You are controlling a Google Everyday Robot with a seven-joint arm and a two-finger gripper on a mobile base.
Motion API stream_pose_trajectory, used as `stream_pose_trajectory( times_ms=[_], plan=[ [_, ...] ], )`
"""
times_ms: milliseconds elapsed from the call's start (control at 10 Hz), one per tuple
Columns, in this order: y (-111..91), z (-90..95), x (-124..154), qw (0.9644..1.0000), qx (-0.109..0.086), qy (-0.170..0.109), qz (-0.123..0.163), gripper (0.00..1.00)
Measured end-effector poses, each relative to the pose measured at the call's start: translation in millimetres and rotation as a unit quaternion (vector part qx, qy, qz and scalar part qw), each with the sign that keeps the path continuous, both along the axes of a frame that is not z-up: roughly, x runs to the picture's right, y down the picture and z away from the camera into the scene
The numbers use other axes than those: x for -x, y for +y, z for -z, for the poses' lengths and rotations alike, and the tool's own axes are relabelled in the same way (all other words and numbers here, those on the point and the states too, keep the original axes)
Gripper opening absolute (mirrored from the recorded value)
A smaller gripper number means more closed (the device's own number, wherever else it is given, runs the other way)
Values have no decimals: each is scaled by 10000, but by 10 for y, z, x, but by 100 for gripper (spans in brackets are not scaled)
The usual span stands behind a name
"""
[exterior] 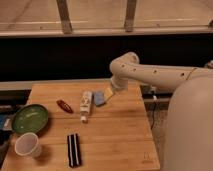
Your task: Wipe the white sponge on the table
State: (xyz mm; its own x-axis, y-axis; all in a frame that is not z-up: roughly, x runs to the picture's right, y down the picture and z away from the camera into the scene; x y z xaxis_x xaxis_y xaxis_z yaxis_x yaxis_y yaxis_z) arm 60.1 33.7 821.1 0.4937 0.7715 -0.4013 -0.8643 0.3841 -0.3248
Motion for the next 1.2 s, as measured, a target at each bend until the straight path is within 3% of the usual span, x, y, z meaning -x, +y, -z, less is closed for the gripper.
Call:
stream_pose_trajectory(
  times_ms=[300, 500, 800, 1000, 1200],
  plan=[
    [-59, 31, 10, 9999, -110, -13, 116, 80],
    [-194, 43, 214, 9991, -195, -112, 348, 80],
    [-324, -158, 869, 9953, -168, -414, 859, 80],
    [-300, -314, 1115, 9914, -74, -611, 1156, 80],
    [-227, -460, 1180, 9893, 55, -737, 1260, 80]
  ],
)
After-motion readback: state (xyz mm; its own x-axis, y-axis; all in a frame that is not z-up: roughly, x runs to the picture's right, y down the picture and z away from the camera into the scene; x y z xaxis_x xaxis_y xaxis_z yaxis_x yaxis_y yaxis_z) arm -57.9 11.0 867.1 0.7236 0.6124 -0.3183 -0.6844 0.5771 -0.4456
